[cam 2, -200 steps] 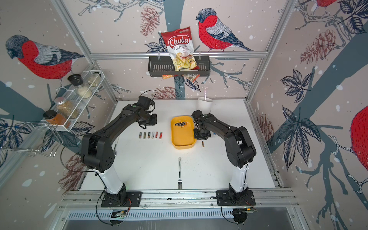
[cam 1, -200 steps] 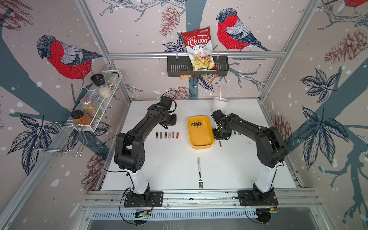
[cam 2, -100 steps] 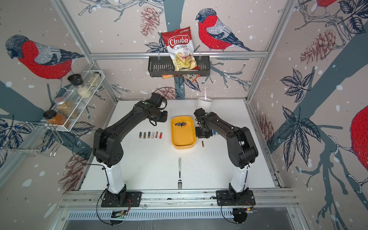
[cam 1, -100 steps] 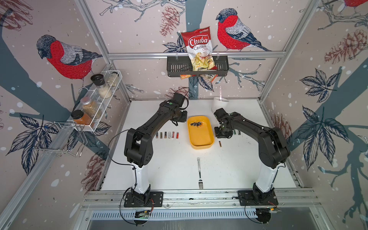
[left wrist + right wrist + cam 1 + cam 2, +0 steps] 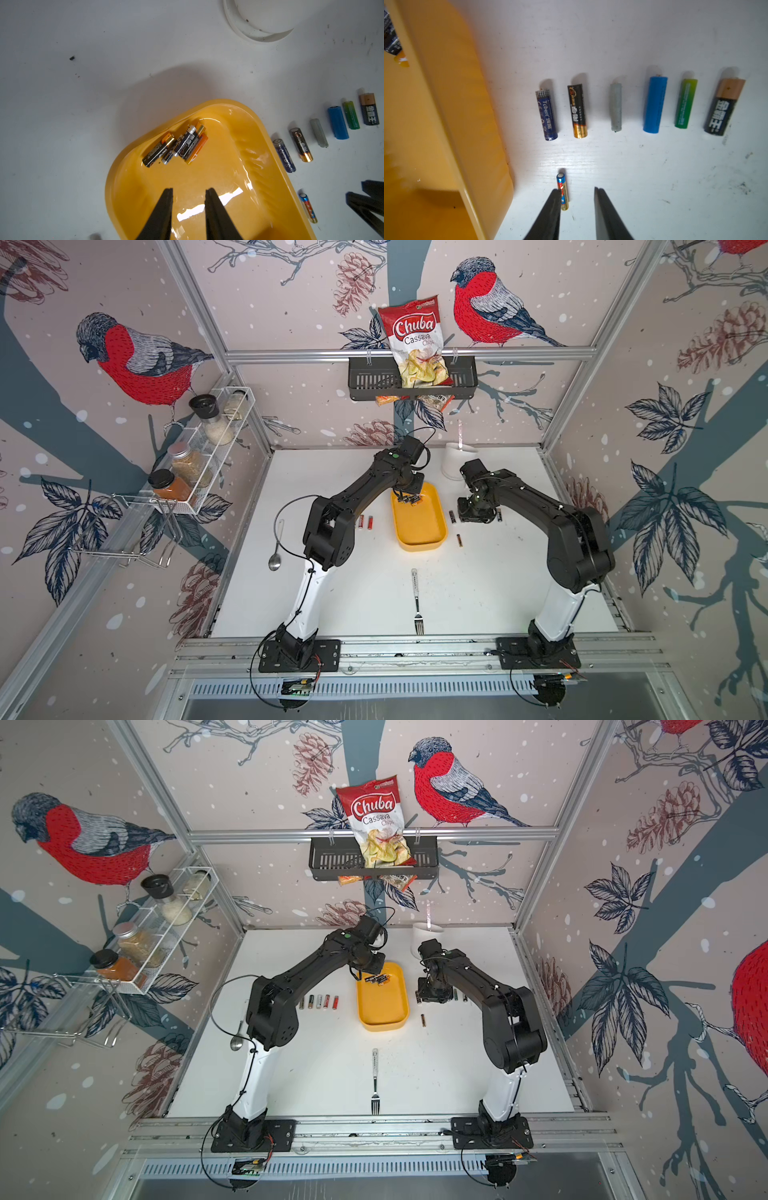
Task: Take the batteries out of the storage box
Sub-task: Pick up the battery from the storage box.
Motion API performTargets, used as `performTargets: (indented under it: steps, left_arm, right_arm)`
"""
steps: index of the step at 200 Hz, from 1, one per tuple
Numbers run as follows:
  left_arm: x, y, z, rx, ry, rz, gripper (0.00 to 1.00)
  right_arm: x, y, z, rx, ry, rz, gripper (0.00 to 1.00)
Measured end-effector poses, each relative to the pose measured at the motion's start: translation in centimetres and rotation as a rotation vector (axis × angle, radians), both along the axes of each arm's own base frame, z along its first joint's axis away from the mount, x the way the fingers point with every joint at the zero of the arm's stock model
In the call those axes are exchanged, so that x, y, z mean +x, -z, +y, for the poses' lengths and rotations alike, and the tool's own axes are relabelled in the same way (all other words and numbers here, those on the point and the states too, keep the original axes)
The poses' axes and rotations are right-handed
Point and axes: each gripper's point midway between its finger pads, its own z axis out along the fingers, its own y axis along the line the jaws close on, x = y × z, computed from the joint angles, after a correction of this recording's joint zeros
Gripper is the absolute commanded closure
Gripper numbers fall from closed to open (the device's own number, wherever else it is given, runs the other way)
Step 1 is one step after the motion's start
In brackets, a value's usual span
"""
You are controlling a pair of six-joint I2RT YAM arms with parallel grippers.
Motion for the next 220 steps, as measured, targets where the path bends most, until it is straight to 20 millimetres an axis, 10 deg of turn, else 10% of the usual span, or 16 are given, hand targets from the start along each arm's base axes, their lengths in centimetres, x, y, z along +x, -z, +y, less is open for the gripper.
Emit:
performTargets:
  steps: [220]
  left_arm:
    - [-0.5,7.7,-1.8,0.037,0.064,0.125,0.69]
  right_arm:
    - [0.4,-0.2,-1.6,-0.003,0.019,0.012,0.66]
